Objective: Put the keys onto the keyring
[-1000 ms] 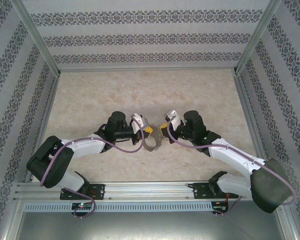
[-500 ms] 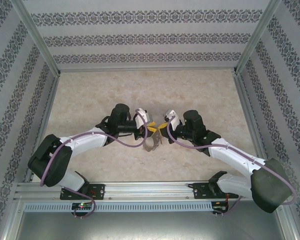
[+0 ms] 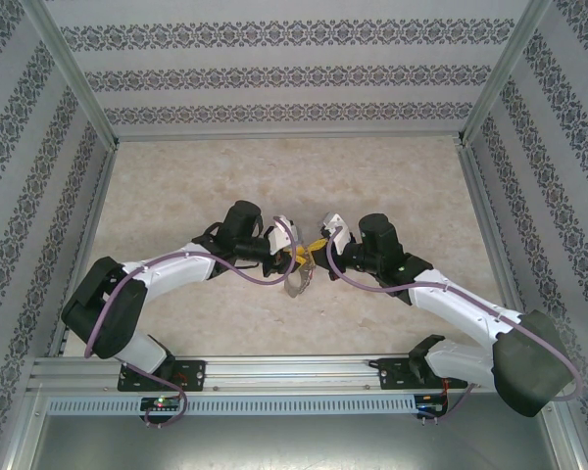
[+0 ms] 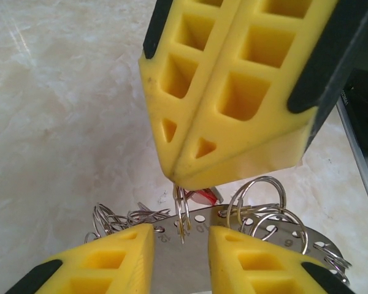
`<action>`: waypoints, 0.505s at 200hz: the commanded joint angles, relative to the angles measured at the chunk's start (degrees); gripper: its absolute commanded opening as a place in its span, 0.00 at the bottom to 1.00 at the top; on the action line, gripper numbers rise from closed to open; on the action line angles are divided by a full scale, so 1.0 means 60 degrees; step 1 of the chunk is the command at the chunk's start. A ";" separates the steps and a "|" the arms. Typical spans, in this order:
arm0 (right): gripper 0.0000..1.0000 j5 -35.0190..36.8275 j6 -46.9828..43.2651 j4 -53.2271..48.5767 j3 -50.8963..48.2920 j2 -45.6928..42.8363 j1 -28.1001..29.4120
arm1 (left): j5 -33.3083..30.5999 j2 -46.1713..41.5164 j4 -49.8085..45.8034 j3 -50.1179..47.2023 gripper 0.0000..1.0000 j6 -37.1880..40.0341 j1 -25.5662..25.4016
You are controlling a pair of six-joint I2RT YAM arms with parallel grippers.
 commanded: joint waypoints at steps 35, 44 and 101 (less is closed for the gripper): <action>0.00 -0.0438 -0.0197 0.0448 0.0439 -0.0121 0.0198 | 0.0092 0.0093 -0.0021 0.0385 0.29 0.0180 -0.0087; 0.00 -0.0471 -0.0197 0.0446 0.0453 -0.0119 0.0217 | 0.0068 0.0081 -0.0062 0.0430 0.27 0.0190 -0.0085; 0.00 -0.0682 -0.0234 0.0412 0.0468 -0.0076 0.0256 | 0.0088 0.0133 -0.0134 0.0516 0.13 0.0188 -0.0083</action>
